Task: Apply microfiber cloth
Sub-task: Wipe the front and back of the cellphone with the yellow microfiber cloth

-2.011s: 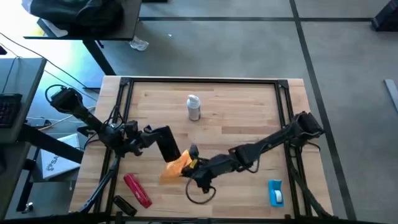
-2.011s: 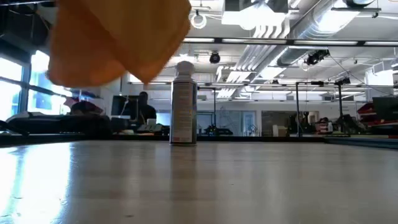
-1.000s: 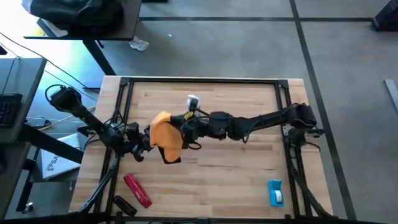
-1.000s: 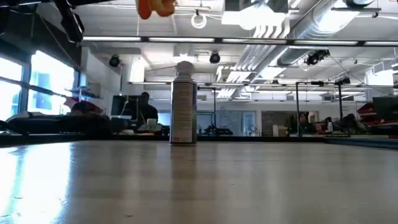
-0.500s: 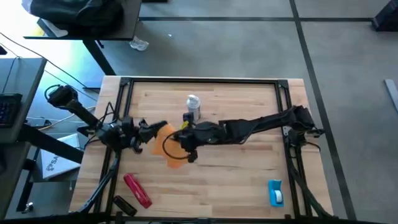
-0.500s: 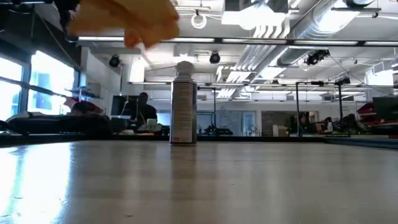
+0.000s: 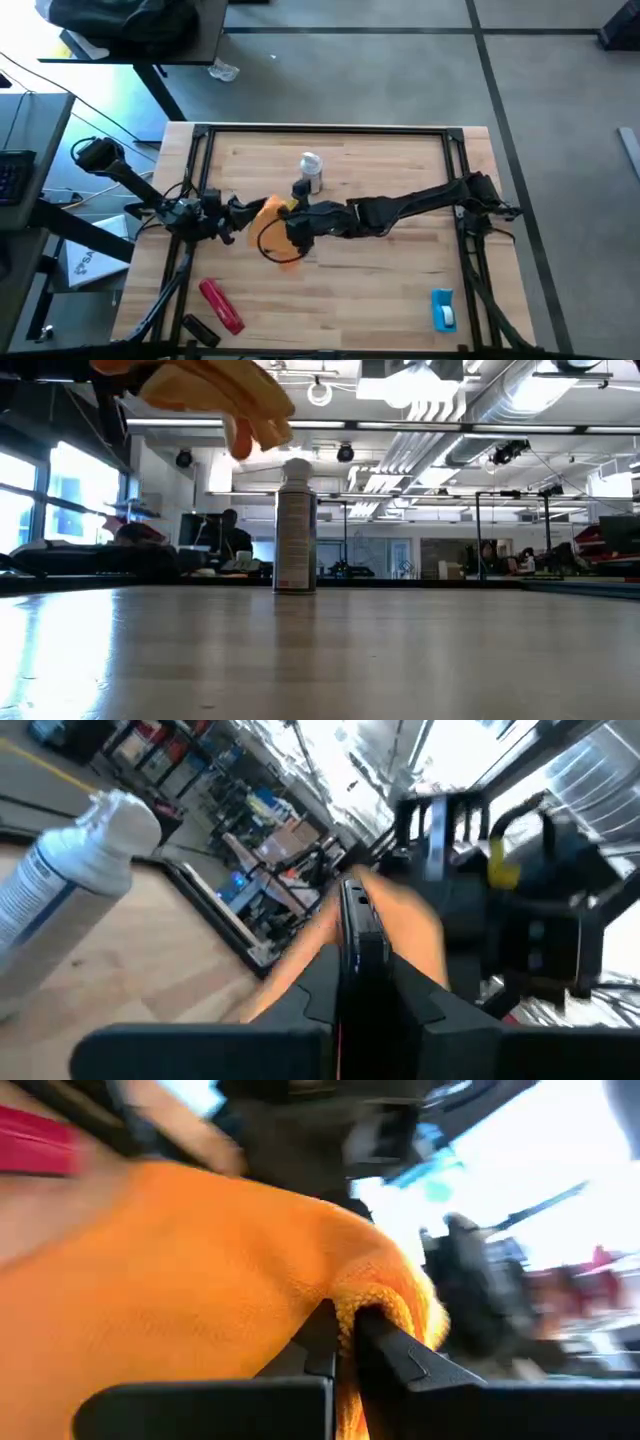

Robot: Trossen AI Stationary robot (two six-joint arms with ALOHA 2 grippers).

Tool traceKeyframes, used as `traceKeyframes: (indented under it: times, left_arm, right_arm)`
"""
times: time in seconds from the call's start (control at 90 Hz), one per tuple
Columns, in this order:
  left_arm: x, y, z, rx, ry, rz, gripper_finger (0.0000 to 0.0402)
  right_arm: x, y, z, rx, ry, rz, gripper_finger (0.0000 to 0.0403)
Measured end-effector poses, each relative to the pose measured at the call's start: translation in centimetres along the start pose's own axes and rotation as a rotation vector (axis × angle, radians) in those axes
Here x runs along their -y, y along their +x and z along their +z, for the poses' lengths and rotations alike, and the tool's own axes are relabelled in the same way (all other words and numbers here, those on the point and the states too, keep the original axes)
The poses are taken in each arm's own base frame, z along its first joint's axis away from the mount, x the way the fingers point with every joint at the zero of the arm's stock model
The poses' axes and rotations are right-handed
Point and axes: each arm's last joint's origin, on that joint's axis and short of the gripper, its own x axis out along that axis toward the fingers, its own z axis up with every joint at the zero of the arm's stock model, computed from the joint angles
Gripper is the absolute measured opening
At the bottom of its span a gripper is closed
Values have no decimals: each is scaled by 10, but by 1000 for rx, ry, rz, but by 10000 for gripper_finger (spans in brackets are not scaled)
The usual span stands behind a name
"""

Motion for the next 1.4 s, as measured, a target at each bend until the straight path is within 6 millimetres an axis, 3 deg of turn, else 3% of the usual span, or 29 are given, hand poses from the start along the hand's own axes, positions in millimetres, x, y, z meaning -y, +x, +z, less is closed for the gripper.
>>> traceKeyframes:
  times: [0.178, 0.389, 0.533, 0.6, 0.8, 0.989, 1.167, 1.4]
  left_arm:
    - [0, 1, -3, -17, -11, -14, 15]
    - [0, 1, 0, 12, -32, -5, 15]
    - [1, 4, 9, 93, -72, 26, 15]
    - [-1, 5, 9, 98, -53, 33, 15]
    - [-2, 7, 10, 110, -47, 42, 15]
    - [-4, 8, 7, 108, -36, 57, 15]
    - [-5, 9, 3, 93, -41, 57, 15]
    - [-5, 9, 3, 94, -70, 50, 15]
  right_arm:
    - [7, 3, -2, 16, -35, -25, 0]
    - [-12, -2, -5, -32, -8, 143, 0]
    - [-45, -5, -11, -46, -1, 383, 0]
    - [-50, -9, -5, -7, 26, 430, 0]
    - [-52, -14, 4, -11, 24, 343, 0]
    - [-33, -23, 19, 32, -36, 144, 0]
    - [-25, -18, 19, 5, -112, 11, 0]
    - [-9, -5, 5, 5, -71, 21, 0]
